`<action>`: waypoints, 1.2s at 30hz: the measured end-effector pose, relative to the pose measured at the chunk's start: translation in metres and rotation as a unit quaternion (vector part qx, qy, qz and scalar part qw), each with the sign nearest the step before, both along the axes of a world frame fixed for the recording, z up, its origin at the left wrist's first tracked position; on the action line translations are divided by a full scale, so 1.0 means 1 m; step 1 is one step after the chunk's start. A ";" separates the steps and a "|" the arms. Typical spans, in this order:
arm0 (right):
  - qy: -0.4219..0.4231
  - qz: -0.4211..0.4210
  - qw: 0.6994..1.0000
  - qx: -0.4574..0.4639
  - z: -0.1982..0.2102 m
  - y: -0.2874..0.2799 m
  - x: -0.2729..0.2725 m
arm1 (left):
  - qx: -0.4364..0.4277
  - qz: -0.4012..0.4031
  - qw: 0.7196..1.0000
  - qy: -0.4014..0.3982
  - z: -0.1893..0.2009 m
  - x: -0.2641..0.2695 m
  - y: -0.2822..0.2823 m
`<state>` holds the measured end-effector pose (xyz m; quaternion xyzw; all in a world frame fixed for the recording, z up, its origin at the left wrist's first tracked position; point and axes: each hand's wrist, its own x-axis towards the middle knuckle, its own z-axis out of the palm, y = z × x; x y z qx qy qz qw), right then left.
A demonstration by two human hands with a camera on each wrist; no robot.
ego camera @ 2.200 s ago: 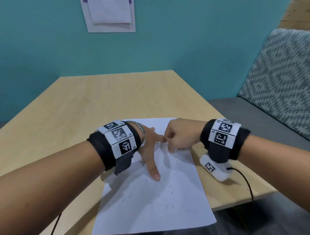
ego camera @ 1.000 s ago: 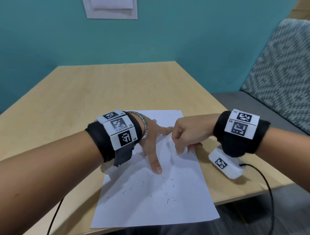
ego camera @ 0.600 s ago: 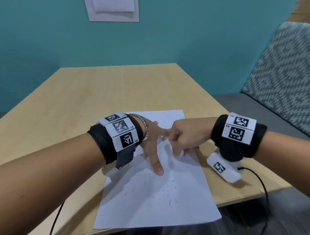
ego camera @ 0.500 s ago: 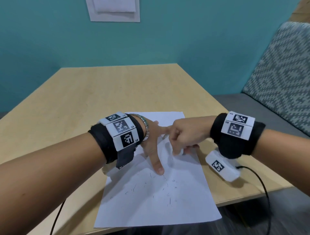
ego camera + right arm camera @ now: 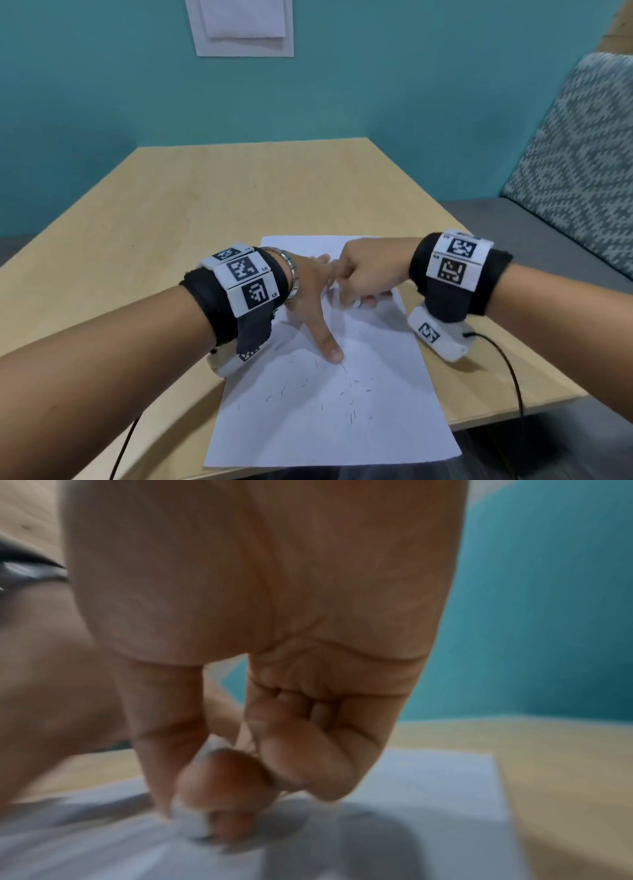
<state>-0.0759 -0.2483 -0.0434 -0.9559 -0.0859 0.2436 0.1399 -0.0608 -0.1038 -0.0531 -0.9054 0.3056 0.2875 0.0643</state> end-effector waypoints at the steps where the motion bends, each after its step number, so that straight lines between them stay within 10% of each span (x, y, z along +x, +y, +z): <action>1: 0.001 0.009 1.000 -0.003 -0.002 0.004 -0.002 | -0.015 -0.003 1.000 0.002 -0.001 0.000 0.001; 22: -0.134 0.074 0.988 0.025 0.000 0.029 0.012 | -0.042 0.057 0.997 -0.033 -0.006 0.027 0.082; 36: -0.023 0.118 0.991 0.062 -0.010 0.071 0.043 | -0.020 0.041 0.999 -0.015 -0.016 0.035 0.082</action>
